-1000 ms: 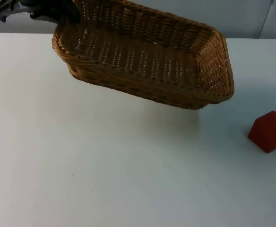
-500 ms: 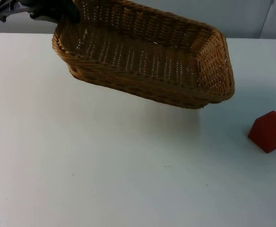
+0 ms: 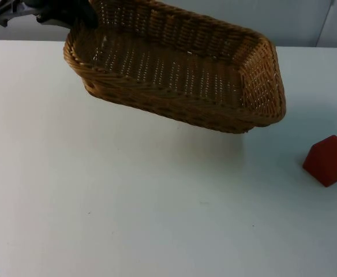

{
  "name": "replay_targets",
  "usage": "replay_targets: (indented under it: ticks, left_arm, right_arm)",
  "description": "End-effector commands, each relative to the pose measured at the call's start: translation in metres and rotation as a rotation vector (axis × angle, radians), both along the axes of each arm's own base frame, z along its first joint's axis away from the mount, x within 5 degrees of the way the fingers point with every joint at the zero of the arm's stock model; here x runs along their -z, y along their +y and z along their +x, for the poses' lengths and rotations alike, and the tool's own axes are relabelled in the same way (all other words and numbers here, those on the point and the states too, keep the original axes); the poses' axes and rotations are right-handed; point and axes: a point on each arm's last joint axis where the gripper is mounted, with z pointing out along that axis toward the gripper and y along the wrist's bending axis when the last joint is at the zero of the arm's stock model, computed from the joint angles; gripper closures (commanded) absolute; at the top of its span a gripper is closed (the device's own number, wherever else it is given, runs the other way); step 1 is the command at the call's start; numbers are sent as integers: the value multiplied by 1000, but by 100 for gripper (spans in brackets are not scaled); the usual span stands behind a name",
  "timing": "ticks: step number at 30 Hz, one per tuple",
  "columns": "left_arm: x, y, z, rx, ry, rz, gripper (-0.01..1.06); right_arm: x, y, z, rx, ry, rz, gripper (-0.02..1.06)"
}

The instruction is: Pick up the basket with the left hand and place the cube into the basket with the right hand.

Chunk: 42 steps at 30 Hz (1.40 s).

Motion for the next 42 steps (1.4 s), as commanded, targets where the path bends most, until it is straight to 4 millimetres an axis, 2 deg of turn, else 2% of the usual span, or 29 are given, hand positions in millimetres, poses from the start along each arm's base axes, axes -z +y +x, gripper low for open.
replay_targets:
  ticks: [1, 13, 15, 17, 18, 20, 21, 23, 25, 27, 28, 29, 31, 32, 33, 37, 38, 41, 42]
  left_arm:
    - [-12, -1, 0, -23, -26, -36, 105]
    - [-12, -1, 0, -23, -26, -36, 105]
    - [-12, -1, 0, -23, -26, -36, 105]
    - [-12, -1, 0, -23, -26, -36, 105]
    - [-12, -1, 0, -23, -26, -36, 105]
    - [-12, -1, 0, -23, -26, -36, 105]
    - [-12, -1, 0, -23, -26, -36, 105]
    - [-12, -1, 0, -23, -26, -36, 105]
    - [-12, -1, 0, -24, -28, -35, 105]
    - [-12, -1, 0, -24, -28, -35, 105]
    - [-12, -1, 0, -24, -28, -35, 105]
    - [-12, -1, 0, -24, -28, -35, 105]
    - [-12, -1, 0, -24, -28, -35, 105]
    - [-12, -1, 0, -24, -28, -35, 105]
    - [-12, -1, 0, -24, -28, -35, 105]
    - [-12, -1, 0, -24, -28, -35, 105]
    - [-12, -1, 0, -24, -28, -35, 105]
    - [-12, -1, 0, -24, -28, -35, 105]
    - [-12, -1, 0, -24, -28, -35, 105]
  right_arm:
    - [1, 0, 1, 3, -4, -7, 105]
    - [0, -2, 2, 30, -7, -7, 105]
    - [-6, -4, 2, 37, -54, -20, 105]
    - [-30, -3, 7, 29, -314, -33, 105]
    - [-30, -3, 7, 29, -314, -33, 105]
    - [-57, -3, 8, 43, -608, 17, 105]
    - [-65, -4, 7, 54, -694, 66, 105]
    - [-71, -3, 11, 60, -729, 117, 105]
    - [-72, -1, 29, 62, -647, 115, 105]
    - [-61, 2, 58, 67, -460, 39, 105]
    - [-61, 2, 58, 67, -460, 39, 105]
    - [-53, 4, 79, 65, -338, -8, 105]
    - [-41, 9, 112, 57, -210, -32, 105]
    - [-41, 9, 112, 57, -210, -32, 105]
    - [-36, 11, 128, 54, -176, -38, 105]
    - [-13, 21, 178, 83, 7, 57, 105]
    - [-13, 21, 178, 83, 7, 57, 105]
    - [10, 29, 213, 129, 270, 142, 105]
    - [10, 29, 213, 129, 270, 142, 105]
